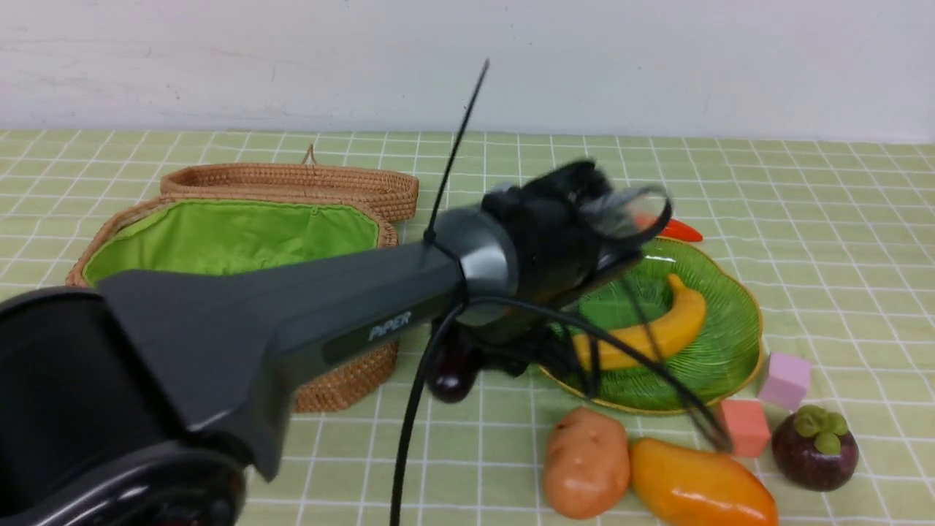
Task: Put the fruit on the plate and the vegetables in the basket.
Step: Use the left arm to grab an eggplant and put it into the left basket
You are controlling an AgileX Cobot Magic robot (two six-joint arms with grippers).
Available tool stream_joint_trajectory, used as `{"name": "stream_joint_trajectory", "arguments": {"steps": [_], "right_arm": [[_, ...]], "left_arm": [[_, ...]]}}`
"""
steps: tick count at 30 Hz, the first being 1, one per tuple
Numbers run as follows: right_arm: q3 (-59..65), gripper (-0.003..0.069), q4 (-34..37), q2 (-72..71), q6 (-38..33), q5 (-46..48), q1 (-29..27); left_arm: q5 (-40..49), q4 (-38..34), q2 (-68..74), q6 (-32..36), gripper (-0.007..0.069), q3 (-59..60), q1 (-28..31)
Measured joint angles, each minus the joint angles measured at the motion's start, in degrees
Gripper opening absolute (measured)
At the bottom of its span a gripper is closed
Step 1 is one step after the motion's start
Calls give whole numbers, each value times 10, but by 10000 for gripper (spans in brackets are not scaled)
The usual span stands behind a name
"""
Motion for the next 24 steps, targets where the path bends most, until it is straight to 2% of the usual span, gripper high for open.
{"name": "stream_joint_trajectory", "arguments": {"steps": [7, 12, 14, 15, 16, 17, 18, 20, 24], "right_arm": [[0, 33, 0, 0, 0, -10, 0], [0, 13, 0, 0, 0, -13, 0], [0, 9, 0, 0, 0, -18, 0], [0, 9, 0, 0, 0, -18, 0], [0, 9, 0, 0, 0, -21, 0], [0, 9, 0, 0, 0, -24, 0], [0, 9, 0, 0, 0, -25, 0], [0, 7, 0, 0, 0, -25, 0], [0, 6, 0, 0, 0, -27, 0]], "left_arm": [[6, -24, -101, 74, 402, -22, -29], [13, -66, -196, 174, 402, -24, 28], [16, -128, -232, 246, 402, -25, 96], [16, -133, -235, 246, 402, -25, 96], [16, -163, -245, 280, 402, -25, 129], [16, -205, -256, 339, 402, -25, 191], [16, -214, -256, 345, 402, -25, 198], [16, -262, -249, 452, 402, -21, 288], [16, -284, -223, 570, 402, -4, 352]]}}
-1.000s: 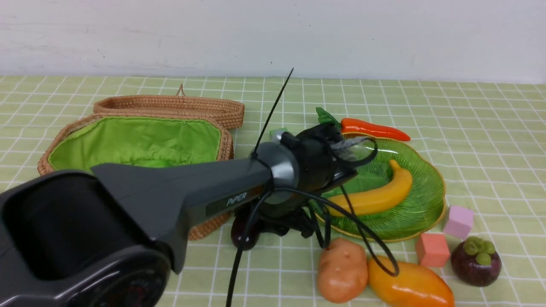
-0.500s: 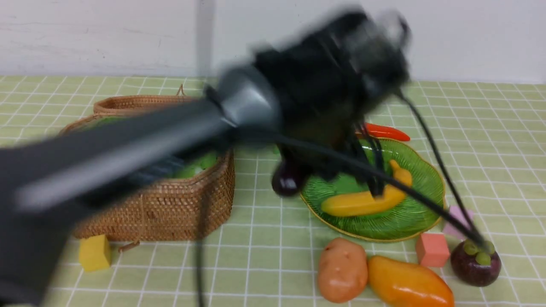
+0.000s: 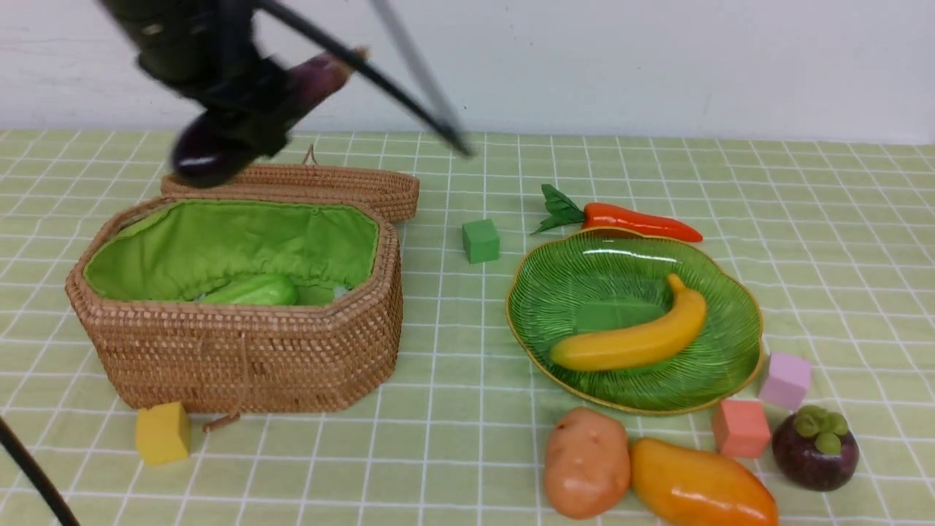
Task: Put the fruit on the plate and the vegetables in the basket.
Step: Use the left arm to grab an eggplant and put it into the left basket, then use the right arm to grab a mangosteen and put it into the right plate
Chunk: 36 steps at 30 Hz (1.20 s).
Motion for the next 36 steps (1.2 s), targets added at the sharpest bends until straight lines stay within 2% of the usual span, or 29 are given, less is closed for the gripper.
{"name": "stream_joint_trajectory", "arguments": {"steps": [6, 14, 16, 18, 19, 20, 24, 26, 29, 32, 34, 35, 36], "right_arm": [[0, 6, 0, 0, 0, 0, 0], [0, 6, 0, 0, -1, 0, 0], [0, 6, 0, 0, -1, 0, 0], [0, 6, 0, 0, -1, 0, 0], [0, 6, 0, 0, -1, 0, 0], [0, 6, 0, 0, -1, -5, 0], [0, 6, 0, 1, -1, -23, 0], [0, 6, 0, 5, -1, -30, 0], [0, 6, 1, 14, -1, -32, 0], [0, 8, 8, 22, -1, -40, 0], [-1, 10, 13, 27, -1, -49, 0], [-5, 11, 13, 35, -1, -56, 0], [-8, 11, 13, 40, -1, -59, 0]], "left_arm": [[0, 22, 26, 71, 402, 54, 13], [-51, 76, 31, 65, 405, 126, 13], [-53, 81, 31, 48, 438, 126, 13], [-54, 83, 31, 33, 519, 126, 13], [-54, 83, 31, 31, 528, 126, 13], [-54, 84, 31, 21, 605, 126, 13], [-43, 84, 31, 11, 662, 126, 13], [-33, 83, 29, 8, 654, 127, 13], [-29, 78, 11, -16, 584, 129, 13], [-26, 57, -27, -67, 444, 129, 13], [-24, 38, -56, -110, 330, 129, 13], [-20, 18, -84, -152, 213, 129, 13], [-15, 4, -96, -170, 144, 129, 13]]}}
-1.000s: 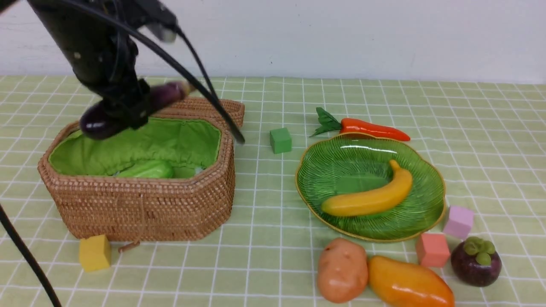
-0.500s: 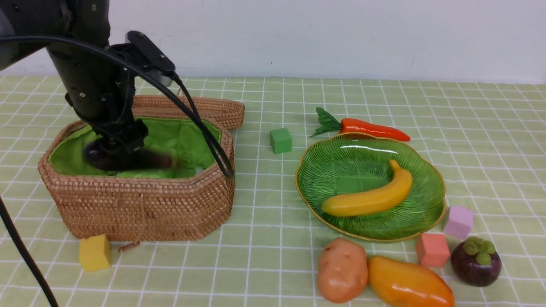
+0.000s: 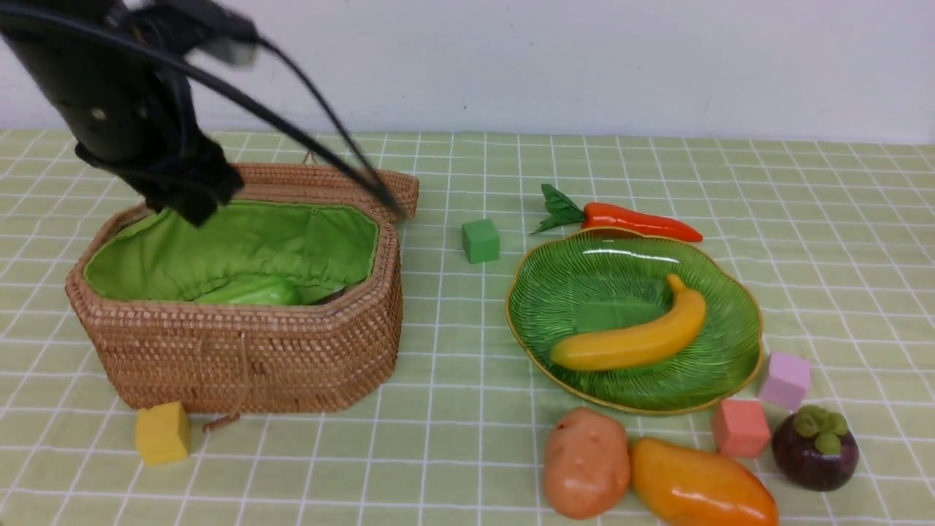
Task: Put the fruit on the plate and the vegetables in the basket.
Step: Use the right arm to grab a mangosteen and put it into the right plate
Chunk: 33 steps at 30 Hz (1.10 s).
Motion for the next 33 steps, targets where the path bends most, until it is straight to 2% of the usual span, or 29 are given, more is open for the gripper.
{"name": "stream_joint_trajectory", "arguments": {"steps": [2, 3, 7, 9, 12, 13, 14, 16, 18, 21, 24, 26, 29, 33], "right_arm": [[-15, 12, -1, 23, 0, -5, 0], [-23, 13, -1, 35, 2, -6, 0], [-67, 13, -14, 108, 41, -3, 0], [-82, 13, -27, 137, 65, 0, 0], [-118, 13, -64, 214, 129, 8, 0], [-118, 13, -64, 214, 132, 8, 0], [-131, 13, -83, 243, 153, 8, 0], [-146, 13, -106, 273, 184, 10, 0], [-167, 13, -137, 316, 221, 19, 0], [-192, 13, -168, 364, 266, 36, 0], [-208, 13, -189, 403, 297, 46, 0], [-219, 13, -214, 446, 322, 53, 0], [-223, 15, -254, 476, 353, 63, 0], [-224, 41, -393, 523, 467, 80, 0]], "left_arm": [[11, -41, -39, -37, 13, 3, 0], [12, -55, -56, -43, -7, 7, 0], [-22, -145, -148, -38, -13, 81, 0], [-44, -166, -189, -31, -13, 128, 0], [-126, -224, -306, 3, -13, 281, 0], [-135, -228, -313, 6, -13, 290, 0], [-167, -265, -365, 35, -13, 363, 0], [-207, -320, -415, 80, -13, 440, 0], [-242, -397, -478, 152, -13, 519, 0], [-261, -492, -531, 260, -13, 598, 0], [-266, -542, -551, 334, -13, 641, 0], [-274, -591, -561, 413, -13, 678, 0], [-286, -624, -562, 450, -13, 686, 0], [-296, -651, -562, 479, -13, 687, 0]]}}
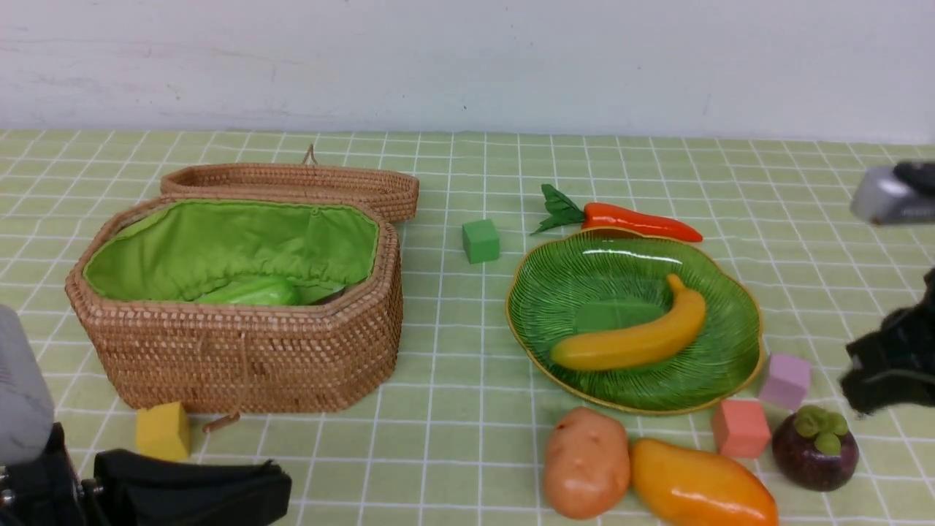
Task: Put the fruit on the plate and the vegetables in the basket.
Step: Use the right arm to grab a mangosteen and put it into the right plate
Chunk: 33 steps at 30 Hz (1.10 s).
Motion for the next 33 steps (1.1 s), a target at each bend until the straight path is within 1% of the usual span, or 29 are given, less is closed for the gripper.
{"name": "stream_joint_trajectory", "arguments": {"steps": [2, 3, 4, 5, 6, 7, 8, 9, 10, 11, 12, 13, 14, 15, 18, 23, 25, 33], "right_arm": [[-1, 81, -47, 17, 50, 3, 0], [-1, 112, -63, 25, 68, 3, 0], [-1, 119, -66, 28, 72, 3, 0], [-1, 197, -85, 45, 105, 4, 0], [-2, 229, -89, 55, 117, 4, 0], [-2, 287, -93, 69, 129, 4, 0], [-2, 362, -97, 87, 140, 3, 0], [-2, 400, -98, 96, 147, -1, 0], [-2, 463, -99, 112, 152, -6, 0], [-2, 488, -99, 118, 152, -8, 0], [-2, 579, -99, 143, 156, -22, 0], [-2, 589, -99, 146, 156, -25, 0], [-3, 646, -99, 169, 158, -37, 0], [-3, 671, -99, 193, 159, -45, 0], [-3, 669, -101, 218, 155, -53, 0], [-5, 607, -102, 251, 147, -95, 0], [-5, 589, -114, 268, 147, -110, 0], [-9, 589, -131, 311, 144, -155, 0]], "left_arm": [[0, -2, 0, 2, -13, 0, 0], [-1, -2, 0, 2, -13, 0, 0], [-1, -2, 0, 2, -13, 0, 0], [-1, -2, 0, 2, -13, 0, 0], [0, -2, 0, 4, -13, 0, 0], [1, -2, 0, 6, -13, 0, 0], [5, -2, 0, 13, -13, 0, 0], [9, -2, 0, 18, -13, 0, 0], [13, -2, 0, 25, -13, 0, 0], [15, -2, 0, 28, -13, 0, 0], [22, -2, 0, 39, -13, 0, 0], [23, -2, 0, 40, -13, 0, 0], [26, -2, 0, 45, -13, 0, 0], [26, -2, 0, 47, -13, 0, 0], [26, -2, 0, 47, -13, 0, 0], [26, -3, 0, 47, -13, 0, 0], [26, -3, 0, 47, -13, 0, 0], [24, -3, 0, 47, -13, 0, 0]]}}
